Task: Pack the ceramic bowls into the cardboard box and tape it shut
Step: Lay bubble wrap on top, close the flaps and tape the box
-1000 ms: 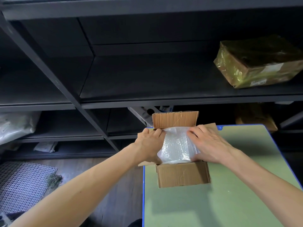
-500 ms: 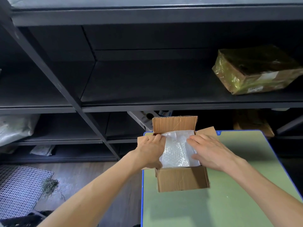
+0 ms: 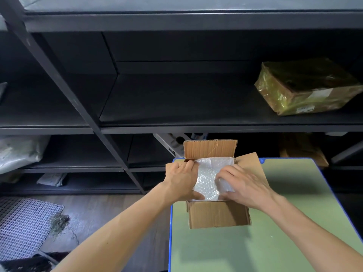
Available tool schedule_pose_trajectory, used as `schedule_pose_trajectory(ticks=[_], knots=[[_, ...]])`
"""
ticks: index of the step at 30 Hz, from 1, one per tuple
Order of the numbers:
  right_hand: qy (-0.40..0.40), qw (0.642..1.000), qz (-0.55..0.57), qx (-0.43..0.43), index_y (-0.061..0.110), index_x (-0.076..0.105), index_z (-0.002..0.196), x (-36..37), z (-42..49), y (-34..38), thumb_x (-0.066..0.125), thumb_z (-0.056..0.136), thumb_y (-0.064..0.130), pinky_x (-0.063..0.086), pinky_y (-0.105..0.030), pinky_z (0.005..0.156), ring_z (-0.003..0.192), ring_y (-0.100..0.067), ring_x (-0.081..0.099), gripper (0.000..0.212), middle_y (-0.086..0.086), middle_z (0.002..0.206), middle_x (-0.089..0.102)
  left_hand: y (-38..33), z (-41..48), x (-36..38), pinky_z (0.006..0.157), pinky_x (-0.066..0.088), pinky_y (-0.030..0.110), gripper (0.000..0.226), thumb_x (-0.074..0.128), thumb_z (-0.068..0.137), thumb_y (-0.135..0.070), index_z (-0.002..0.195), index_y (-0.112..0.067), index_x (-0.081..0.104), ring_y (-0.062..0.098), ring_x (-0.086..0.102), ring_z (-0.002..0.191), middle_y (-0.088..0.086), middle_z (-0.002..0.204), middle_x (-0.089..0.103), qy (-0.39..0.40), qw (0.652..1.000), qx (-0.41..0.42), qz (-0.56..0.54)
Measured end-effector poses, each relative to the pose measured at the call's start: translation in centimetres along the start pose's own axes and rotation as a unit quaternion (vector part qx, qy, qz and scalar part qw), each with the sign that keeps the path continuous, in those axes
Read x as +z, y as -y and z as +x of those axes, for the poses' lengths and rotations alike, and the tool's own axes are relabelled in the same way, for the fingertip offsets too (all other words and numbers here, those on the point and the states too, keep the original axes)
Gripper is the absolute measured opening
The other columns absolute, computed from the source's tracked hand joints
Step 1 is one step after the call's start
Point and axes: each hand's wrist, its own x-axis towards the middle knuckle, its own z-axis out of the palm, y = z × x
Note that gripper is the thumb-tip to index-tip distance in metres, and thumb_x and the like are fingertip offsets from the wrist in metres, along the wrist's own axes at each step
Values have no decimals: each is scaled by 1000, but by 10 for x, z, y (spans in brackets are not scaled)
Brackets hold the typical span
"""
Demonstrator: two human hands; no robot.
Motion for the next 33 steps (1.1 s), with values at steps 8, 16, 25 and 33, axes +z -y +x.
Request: schedule_pose_trajectory(ticks=[8, 16, 25, 33], knots=[[-21, 996, -63, -54, 25, 57, 118, 7, -3, -6, 70, 77, 48, 49, -28, 79, 102, -16, 52, 48, 10, 116, 54, 5, -5, -2, 97, 33, 35, 108, 56, 74, -83, 149, -10, 27, 20, 43, 122, -1, 133, 42, 23, 999, 15, -23], [-85, 996, -19, -37, 21, 62, 119, 15, -33, -13, 74, 82, 26, 52, -30, 81, 104, -16, 57, 39, 6, 121, 58, 0, 1, -4, 103, 37, 38, 96, 71, 75, -65, 144, -13, 30, 23, 46, 121, 0, 132, 43, 56, 998, 14, 3], [-171, 977, 61, 109, 25, 59, 121, -19, -52, -22, 65, 87, 16, 49, -32, 77, 117, -22, 43, 35, 12, 132, 46, 12, -42, -3, 102, 40, 40, 72, 30, 91, -66, 151, -26, 30, 22, 40, 138, -1, 151, 38, -79, 993, -47, -76], [-201, 954, 126, 181, 29, 52, 111, -20, -43, -5, 52, 90, 10, 52, -46, 67, 107, -33, 44, 29, -1, 120, 45, 13, -62, 12, 104, 45, 43, 75, 50, 96, -56, 156, -25, 19, 37, 45, 132, 16, 154, 31, -10, 918, -257, -301]])
